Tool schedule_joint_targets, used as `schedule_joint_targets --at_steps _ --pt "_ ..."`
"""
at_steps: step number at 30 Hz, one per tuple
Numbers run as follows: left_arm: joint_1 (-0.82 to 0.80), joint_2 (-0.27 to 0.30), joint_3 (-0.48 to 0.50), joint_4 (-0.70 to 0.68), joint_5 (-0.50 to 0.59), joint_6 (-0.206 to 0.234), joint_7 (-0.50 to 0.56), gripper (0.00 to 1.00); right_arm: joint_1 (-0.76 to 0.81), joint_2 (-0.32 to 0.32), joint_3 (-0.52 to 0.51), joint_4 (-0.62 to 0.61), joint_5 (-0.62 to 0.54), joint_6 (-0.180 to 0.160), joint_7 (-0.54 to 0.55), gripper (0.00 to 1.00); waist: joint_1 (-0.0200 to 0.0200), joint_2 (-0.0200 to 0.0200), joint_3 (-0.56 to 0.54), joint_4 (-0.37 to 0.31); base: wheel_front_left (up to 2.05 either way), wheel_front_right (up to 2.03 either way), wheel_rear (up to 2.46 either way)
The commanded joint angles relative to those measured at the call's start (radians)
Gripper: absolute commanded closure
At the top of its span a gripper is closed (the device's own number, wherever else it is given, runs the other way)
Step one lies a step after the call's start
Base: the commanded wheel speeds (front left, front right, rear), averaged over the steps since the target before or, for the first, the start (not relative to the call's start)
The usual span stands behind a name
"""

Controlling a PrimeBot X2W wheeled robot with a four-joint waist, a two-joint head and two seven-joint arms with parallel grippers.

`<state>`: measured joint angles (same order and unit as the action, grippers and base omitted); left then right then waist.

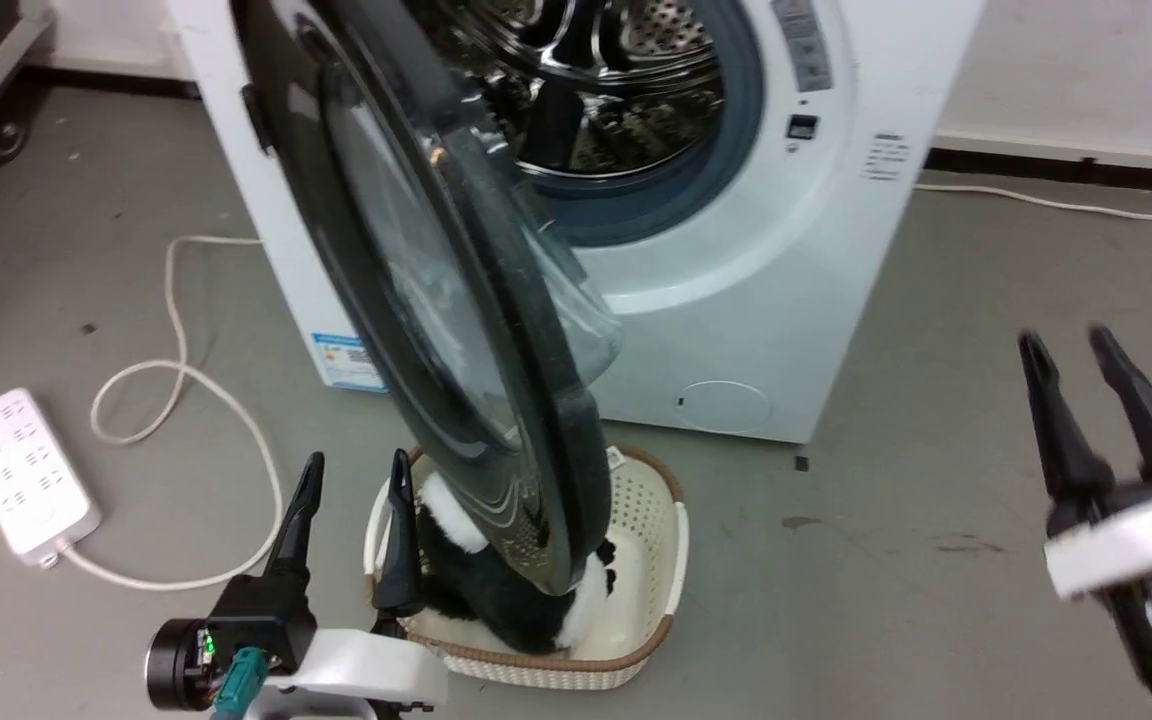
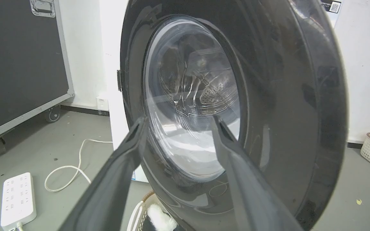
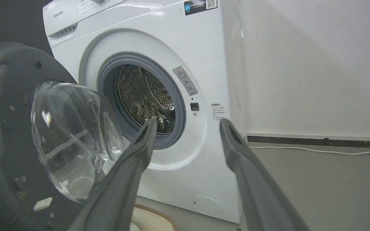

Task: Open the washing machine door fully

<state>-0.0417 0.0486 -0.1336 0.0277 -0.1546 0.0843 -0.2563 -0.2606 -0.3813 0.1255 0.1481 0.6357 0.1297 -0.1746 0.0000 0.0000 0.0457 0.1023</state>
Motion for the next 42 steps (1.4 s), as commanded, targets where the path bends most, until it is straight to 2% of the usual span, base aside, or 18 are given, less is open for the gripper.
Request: schedule_joint_targets --at_steps 1,6,8,12,17,25,26,27,29,34,42 --pt "0.014 0.002 0.006 0.004 -0.004 -0.006 -0.006 0.00 0.037 0.009 -0.016 -0.012 -0.042 0.001 -0.020 0.00 0.0000 0.0000 -0.005 -0.013 0.00 0.00 0.00" --pt "0.027 0.002 0.018 0.019 -0.009 -0.027 -0.006 0.00 0.186 0.134 -0.134 -0.088 -0.293 0.001 -0.074 0.00 0.0000 0.0000 -0.006 -0.038 0.00 0.00 0.00" --pt "0.035 0.002 0.016 0.026 -0.009 -0.031 -0.006 0.00 0.237 0.196 -0.170 -0.118 -0.363 0.001 -0.081 0.00 0.0000 0.0000 -0.004 -0.047 0.00 0.00 0.00" --pt "0.041 0.002 0.017 0.034 0.002 -0.037 -0.006 0.00 0.312 0.277 -0.196 -0.147 -0.464 0.001 -0.086 0.00 0.0000 0.0000 -0.001 -0.057 0.00 0.00 0.00" --pt "0.047 0.002 0.018 0.033 0.018 -0.038 -0.006 0.00 0.337 0.309 -0.189 -0.181 -0.518 0.001 -0.087 0.00 0.0000 0.0000 0.002 -0.069 0.00 0.00 0.00" --pt "0.044 0.002 0.010 0.046 0.026 -0.050 -0.006 0.00 0.339 0.322 -0.182 -0.209 -0.550 0.001 -0.087 0.00 0.0000 0.0000 0.010 -0.075 0.00 0.00 0.00" --pt "0.043 0.002 0.010 0.048 0.024 -0.052 -0.006 0.60 0.338 0.323 -0.182 -0.211 -0.551 0.001 -0.087 0.00 0.0000 0.0000 0.012 -0.075 0.00 0.00 0.00" --pt "0.041 0.002 0.010 0.048 0.023 -0.054 -0.006 1.00 0.337 0.324 -0.182 -0.212 -0.550 0.001 -0.087 0.00 0.0000 0.0000 0.013 -0.075 0.00 0.00 0.00" --pt "0.038 0.002 0.008 0.044 0.027 -0.053 -0.006 1.00 0.336 0.325 -0.182 -0.214 -0.547 0.001 -0.087 0.00 0.0000 0.0000 0.015 -0.075 0.00 0.00 0.00" --pt "0.027 0.002 0.039 -0.005 0.003 -0.020 -0.006 1.00 0.330 0.328 -0.192 -0.210 -0.555 0.001 -0.087 0.00 0.0000 0.0000 0.022 -0.079 0.00 0.00 0.00" --pt "-0.031 0.002 0.123 -0.199 -0.061 0.026 -0.006 1.00 0.314 0.331 -0.197 -0.209 -0.553 0.001 -0.087 0.00 0.0000 0.0000 0.023 -0.101 0.00 0.00 0.00"
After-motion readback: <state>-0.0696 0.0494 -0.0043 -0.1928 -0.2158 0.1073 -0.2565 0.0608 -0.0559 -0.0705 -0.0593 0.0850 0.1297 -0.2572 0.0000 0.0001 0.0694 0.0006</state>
